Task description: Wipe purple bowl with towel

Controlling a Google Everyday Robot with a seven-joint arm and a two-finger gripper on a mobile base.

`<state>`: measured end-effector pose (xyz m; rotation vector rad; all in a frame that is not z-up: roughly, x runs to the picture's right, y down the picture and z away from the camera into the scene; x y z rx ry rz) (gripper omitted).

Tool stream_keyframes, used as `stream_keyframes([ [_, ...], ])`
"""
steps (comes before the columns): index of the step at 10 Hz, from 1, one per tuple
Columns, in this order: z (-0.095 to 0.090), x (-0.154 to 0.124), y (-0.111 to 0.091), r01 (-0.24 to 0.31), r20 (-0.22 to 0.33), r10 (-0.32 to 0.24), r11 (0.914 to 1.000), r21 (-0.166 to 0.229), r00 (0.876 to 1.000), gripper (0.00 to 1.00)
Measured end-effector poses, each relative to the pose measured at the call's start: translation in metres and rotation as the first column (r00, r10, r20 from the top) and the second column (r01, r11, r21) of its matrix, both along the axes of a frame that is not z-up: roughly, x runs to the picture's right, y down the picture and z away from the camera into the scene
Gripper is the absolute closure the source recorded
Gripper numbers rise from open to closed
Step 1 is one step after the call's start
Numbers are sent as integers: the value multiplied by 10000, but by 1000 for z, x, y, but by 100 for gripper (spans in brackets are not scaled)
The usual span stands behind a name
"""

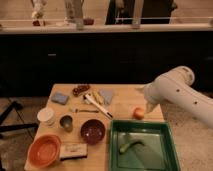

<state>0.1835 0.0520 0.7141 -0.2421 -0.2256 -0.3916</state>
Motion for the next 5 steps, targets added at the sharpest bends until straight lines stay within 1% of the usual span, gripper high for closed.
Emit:
stream_keyframes([
  [1, 2, -5, -1, 86, 75, -86, 10000, 5, 9999, 20],
  [3, 1, 0, -1, 63, -3, -63, 10000, 22, 10000, 20],
  [5, 2, -3, -1, 65, 43, -65, 10000, 0, 10000, 20],
])
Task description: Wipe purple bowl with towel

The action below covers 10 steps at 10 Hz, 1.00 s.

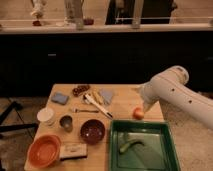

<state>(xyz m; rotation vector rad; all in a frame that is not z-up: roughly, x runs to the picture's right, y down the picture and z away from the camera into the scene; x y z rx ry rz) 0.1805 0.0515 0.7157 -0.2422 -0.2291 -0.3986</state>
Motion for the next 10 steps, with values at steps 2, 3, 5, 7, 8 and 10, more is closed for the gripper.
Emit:
stream_keyframes([
  [2, 0, 1, 0, -64, 28, 64, 10000, 22, 10000, 20],
  [3, 1, -1, -1, -188, 159, 187, 9998, 57, 9997, 20],
  [5, 15, -14, -11, -595, 942, 561, 9976, 342, 9940, 20],
  [7, 39, -40, -29, -715, 1682, 632, 9965, 434, 9837, 20],
  [8, 53, -53, -36, -753, 2011, 661, 9964, 388, 9773, 20],
  [10, 83, -74, -39, -672, 2492, 631, 9977, 76, 9664, 20],
])
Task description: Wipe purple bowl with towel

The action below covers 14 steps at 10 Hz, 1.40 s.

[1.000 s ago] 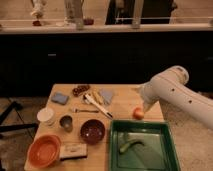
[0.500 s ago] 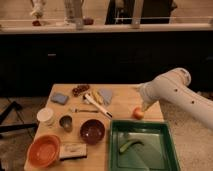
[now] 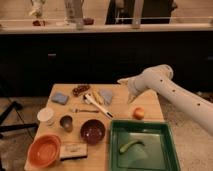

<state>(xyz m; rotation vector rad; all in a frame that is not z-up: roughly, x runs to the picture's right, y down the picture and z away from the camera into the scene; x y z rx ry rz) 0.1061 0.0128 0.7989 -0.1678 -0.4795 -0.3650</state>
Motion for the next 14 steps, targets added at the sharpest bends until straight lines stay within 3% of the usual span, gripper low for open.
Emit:
stream_keyframes([
  [1, 12, -5, -2, 35, 83, -33, 9998, -170, 10000, 20],
  [3, 37, -17, 0, 123, 130, -112, 9960, -882, 9999, 20],
  [4, 54, -18, 6, 157, -47, -165, 9906, -1357, 9999, 20],
  [7, 81, -38, 13, 661, -331, -747, 9752, -2114, 9967, 20],
  [12, 82, -37, 13, 605, -392, -705, 9749, -2144, 9967, 20],
  [13, 82, -34, 12, 411, -438, -513, 9773, -2078, 9977, 20],
  [14, 88, -25, 9, -211, -569, 103, 9810, -1927, 9983, 20],
])
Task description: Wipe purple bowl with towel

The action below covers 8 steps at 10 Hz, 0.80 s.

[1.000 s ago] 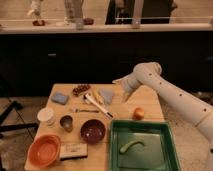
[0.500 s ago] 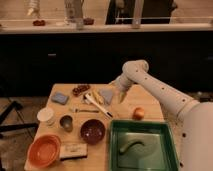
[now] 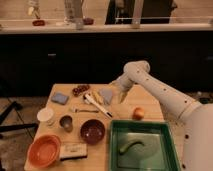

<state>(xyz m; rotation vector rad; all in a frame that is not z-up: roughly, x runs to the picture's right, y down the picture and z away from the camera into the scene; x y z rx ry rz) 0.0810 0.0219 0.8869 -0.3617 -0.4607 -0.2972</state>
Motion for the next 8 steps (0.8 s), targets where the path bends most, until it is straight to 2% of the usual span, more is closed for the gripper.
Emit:
stream_keyframes([
  [2, 20, 6, -9, -448, -18, 448, 9990, 65, 9990, 20],
  [4, 52, 0, -10, -632, 62, 632, 9979, -104, 9980, 20],
  [6, 70, -4, -10, -596, 85, 600, 9976, -355, 9982, 20],
  [8, 81, -14, -10, -271, 138, 280, 9976, -636, 9995, 20],
])
